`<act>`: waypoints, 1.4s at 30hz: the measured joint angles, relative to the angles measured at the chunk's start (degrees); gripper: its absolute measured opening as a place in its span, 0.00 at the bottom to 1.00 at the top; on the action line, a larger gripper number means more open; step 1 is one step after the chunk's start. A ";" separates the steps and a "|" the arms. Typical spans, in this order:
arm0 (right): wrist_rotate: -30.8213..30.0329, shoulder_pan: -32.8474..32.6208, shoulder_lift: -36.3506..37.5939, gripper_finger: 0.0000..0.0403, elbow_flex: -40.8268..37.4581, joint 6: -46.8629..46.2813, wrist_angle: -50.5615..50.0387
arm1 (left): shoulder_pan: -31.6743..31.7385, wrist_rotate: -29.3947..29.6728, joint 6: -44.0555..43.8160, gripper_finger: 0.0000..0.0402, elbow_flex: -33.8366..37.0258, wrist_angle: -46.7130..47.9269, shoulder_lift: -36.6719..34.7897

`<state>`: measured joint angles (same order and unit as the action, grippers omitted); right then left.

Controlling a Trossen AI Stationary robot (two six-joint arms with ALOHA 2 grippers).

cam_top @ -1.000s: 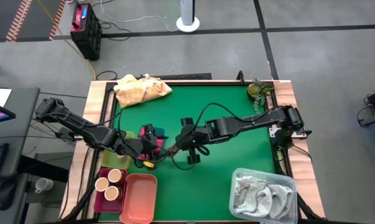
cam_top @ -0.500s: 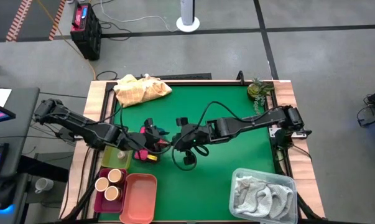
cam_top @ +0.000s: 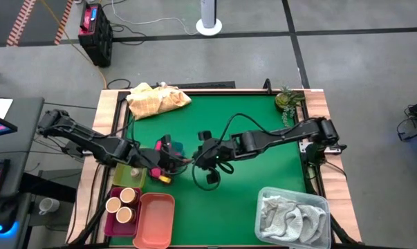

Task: Sort spices by type
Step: Put the orange seasoning pack into the orange bin

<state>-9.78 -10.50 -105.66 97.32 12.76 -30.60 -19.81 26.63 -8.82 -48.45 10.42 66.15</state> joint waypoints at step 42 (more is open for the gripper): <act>5.28 -10.55 -7.54 0.58 -17.36 -9.48 42.80 | -33.78 21.37 -29.50 0.00 0.04 5.28 9.60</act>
<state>-4.50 -21.05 -113.21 79.96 3.28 12.20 -53.58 48.00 -38.32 -48.40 15.70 75.75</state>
